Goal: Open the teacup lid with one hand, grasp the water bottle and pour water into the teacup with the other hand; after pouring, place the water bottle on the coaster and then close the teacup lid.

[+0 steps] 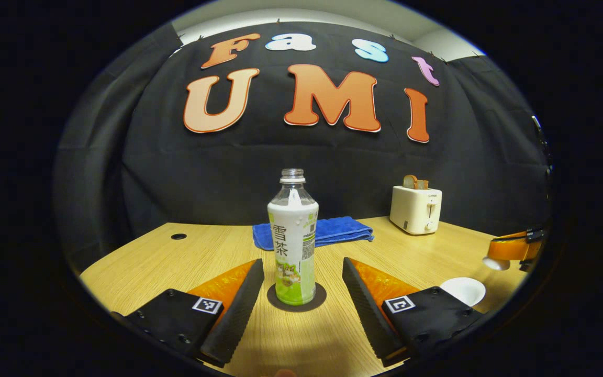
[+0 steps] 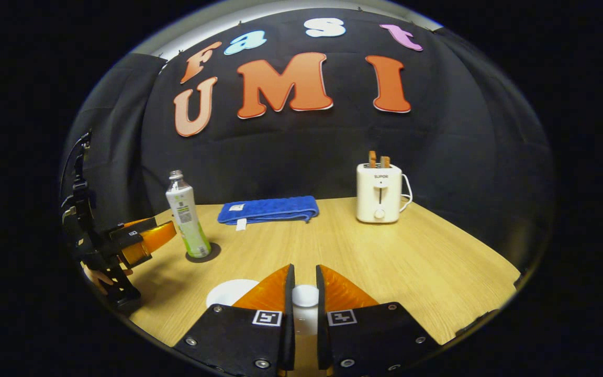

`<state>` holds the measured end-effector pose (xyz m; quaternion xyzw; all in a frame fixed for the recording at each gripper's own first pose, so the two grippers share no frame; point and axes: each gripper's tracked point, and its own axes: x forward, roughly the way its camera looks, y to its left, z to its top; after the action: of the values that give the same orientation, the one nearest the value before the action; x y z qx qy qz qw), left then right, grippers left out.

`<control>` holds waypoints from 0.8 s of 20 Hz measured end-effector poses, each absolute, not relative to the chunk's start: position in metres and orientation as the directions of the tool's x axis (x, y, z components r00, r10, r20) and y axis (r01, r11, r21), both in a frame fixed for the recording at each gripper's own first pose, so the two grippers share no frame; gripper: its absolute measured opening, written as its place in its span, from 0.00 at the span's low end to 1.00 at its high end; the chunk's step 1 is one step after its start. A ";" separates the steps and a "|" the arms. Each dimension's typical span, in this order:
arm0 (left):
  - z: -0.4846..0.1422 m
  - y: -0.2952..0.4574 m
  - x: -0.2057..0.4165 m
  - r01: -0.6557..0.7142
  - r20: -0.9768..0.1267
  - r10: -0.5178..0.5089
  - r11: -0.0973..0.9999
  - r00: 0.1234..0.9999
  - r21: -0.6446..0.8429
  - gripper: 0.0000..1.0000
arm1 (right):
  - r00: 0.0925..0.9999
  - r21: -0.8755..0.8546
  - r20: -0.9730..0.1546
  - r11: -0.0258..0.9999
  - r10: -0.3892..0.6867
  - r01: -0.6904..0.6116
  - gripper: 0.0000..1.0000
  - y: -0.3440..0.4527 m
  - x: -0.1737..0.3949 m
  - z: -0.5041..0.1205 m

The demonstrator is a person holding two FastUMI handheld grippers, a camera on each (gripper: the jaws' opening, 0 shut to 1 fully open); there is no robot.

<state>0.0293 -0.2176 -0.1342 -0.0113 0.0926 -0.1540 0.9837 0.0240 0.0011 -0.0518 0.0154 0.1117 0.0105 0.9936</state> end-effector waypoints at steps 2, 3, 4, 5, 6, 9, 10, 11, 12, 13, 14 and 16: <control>-0.132 -0.210 0.023 0.282 -0.180 -0.290 0.957 0.940 -0.067 0.97 | 0.972 0.028 -0.229 0.998 0.060 -0.055 0.17 0.022 0.029 -0.055; -0.132 -0.208 0.021 0.277 -0.183 -0.287 0.958 0.940 -0.075 0.96 | 0.970 0.025 -0.234 0.997 0.073 -0.069 0.17 0.030 0.032 -0.057; -0.132 -0.205 0.018 0.272 -0.185 -0.283 0.959 0.941 -0.081 0.96 | 0.968 0.026 -0.237 0.997 0.081 -0.077 0.17 0.036 0.035 -0.061; -0.133 -0.200 0.016 0.261 -0.189 -0.273 0.961 0.943 -0.085 0.96 | 0.966 0.027 -0.242 0.996 0.086 -0.082 0.17 0.040 0.037 -0.063; -0.133 -0.195 0.015 0.246 -0.192 -0.258 0.965 0.947 -0.087 0.96 | 0.965 0.029 -0.245 0.996 0.090 -0.085 0.17 0.043 0.040 -0.065; -0.132 -0.179 0.015 0.197 -0.185 -0.207 0.978 0.961 -0.074 0.96 | 0.961 0.029 -0.262 0.996 0.091 -0.087 0.17 0.049 0.045 -0.074; -0.130 -0.177 0.015 0.187 -0.180 -0.199 0.979 0.963 -0.078 0.96 | 0.958 0.024 -0.271 0.996 0.092 -0.088 0.17 0.051 0.046 -0.078; -0.128 -0.174 0.016 0.177 -0.171 -0.187 0.981 0.967 -0.075 0.95 | 0.959 0.020 -0.268 0.996 0.091 -0.089 0.17 0.052 0.045 -0.077; -0.128 -0.170 0.018 0.164 -0.164 -0.173 0.984 0.971 -0.065 0.96 | 0.959 0.019 -0.267 0.995 0.096 -0.095 0.17 0.055 0.046 -0.078; -0.129 -0.166 0.018 0.154 -0.166 -0.160 0.987 0.973 -0.050 0.96 | 0.958 0.019 -0.270 0.995 0.100 -0.099 0.17 0.057 0.045 -0.079; -0.130 -0.162 0.017 0.148 -0.167 -0.152 0.988 0.974 -0.037 0.96 | 0.956 0.015 -0.274 0.995 0.103 -0.103 0.17 0.058 0.044 -0.080; -0.127 -0.162 0.017 0.149 -0.159 -0.153 0.988 0.975 -0.038 0.97 | 0.957 0.001 -0.272 0.995 0.098 -0.102 0.19 0.059 0.043 -0.082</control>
<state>0.0169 -0.1617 -0.1269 -0.0129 0.0809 -0.0760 0.9937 0.0428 0.0592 -0.0817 -0.0067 0.1371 0.0506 0.9892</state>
